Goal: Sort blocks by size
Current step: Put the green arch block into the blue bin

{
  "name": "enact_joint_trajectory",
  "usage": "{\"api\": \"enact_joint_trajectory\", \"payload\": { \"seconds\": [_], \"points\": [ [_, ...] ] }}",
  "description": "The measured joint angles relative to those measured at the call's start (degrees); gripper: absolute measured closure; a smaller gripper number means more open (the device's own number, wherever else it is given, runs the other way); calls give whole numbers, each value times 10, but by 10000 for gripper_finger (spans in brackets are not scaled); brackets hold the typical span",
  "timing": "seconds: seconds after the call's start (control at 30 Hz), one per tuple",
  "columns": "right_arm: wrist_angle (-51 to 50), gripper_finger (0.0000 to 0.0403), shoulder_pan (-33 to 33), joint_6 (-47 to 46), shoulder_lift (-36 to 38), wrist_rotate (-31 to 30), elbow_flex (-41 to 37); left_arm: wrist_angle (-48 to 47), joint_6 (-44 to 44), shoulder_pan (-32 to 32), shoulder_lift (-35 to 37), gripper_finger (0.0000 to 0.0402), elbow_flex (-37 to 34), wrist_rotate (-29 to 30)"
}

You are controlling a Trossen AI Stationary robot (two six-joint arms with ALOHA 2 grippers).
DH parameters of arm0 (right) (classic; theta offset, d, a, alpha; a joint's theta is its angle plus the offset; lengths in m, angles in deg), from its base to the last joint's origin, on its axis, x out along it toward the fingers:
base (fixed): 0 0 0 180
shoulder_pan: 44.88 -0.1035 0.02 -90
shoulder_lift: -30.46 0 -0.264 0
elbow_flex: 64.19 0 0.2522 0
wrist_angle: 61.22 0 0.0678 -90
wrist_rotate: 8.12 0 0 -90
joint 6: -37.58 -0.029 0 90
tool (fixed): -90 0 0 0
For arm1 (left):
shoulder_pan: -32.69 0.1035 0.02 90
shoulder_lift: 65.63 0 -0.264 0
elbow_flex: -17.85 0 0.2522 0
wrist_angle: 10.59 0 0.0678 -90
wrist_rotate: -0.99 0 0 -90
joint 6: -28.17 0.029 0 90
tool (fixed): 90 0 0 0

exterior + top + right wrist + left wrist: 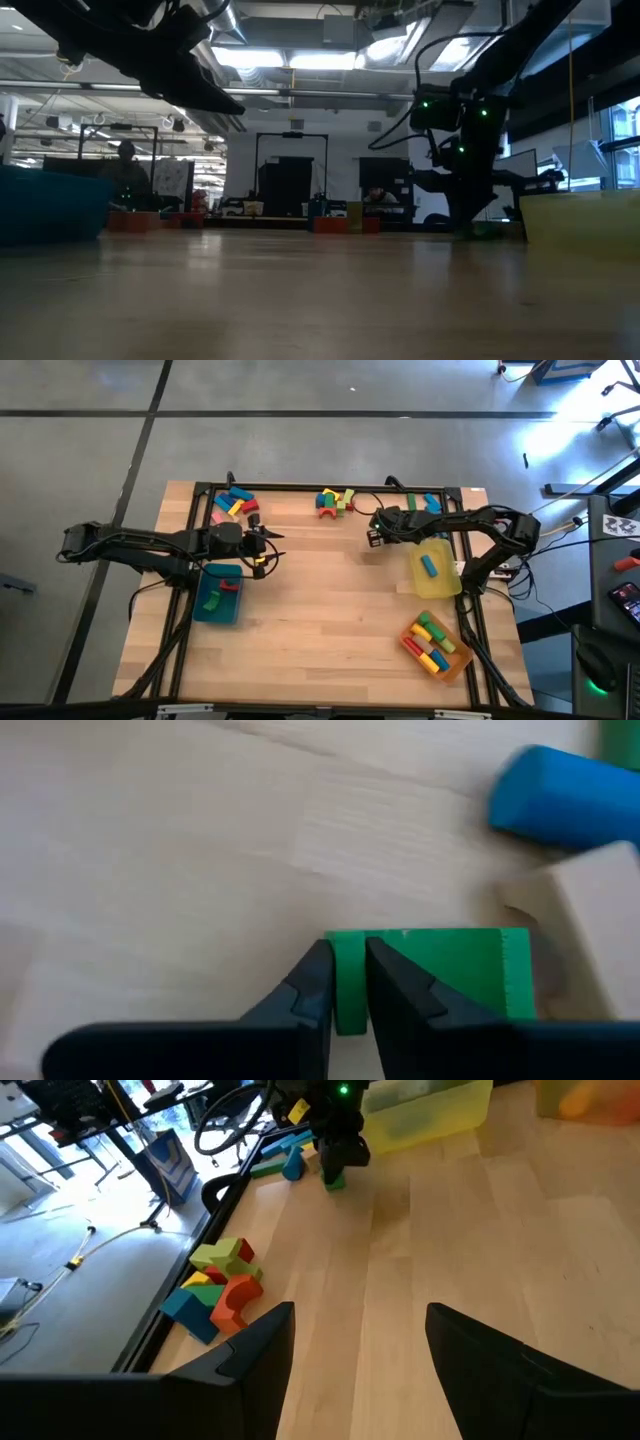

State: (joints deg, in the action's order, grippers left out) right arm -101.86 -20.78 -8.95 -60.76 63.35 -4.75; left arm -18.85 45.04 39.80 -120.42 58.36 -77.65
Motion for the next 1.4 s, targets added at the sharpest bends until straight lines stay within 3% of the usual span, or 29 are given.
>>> {"api": "enact_joint_trajectory", "payload": {
  "seconds": [0.13, 0.33, 0.67, 1.2, 1.4],
  "points": [
    [9, 356, -16, 16, 0, 11, 20, 40, -4, 0, 0, 192, 0, 0],
    [52, 355, -40, 49, 0, 22, 46, 107, -89, 0, 0, 192, 0, 0],
    [197, 354, -101, 80, -1, 61, 58, 108, -124, 0, 0, 192, 0, 0],
    [370, 353, -171, 158, -1, 82, 58, 72, 29, 0, 0, 192, 0, 0],
    [465, 352, -183, 187, -1, 119, 58, 71, 84, -4, -18, 192, 0, 0]
  ]
}}
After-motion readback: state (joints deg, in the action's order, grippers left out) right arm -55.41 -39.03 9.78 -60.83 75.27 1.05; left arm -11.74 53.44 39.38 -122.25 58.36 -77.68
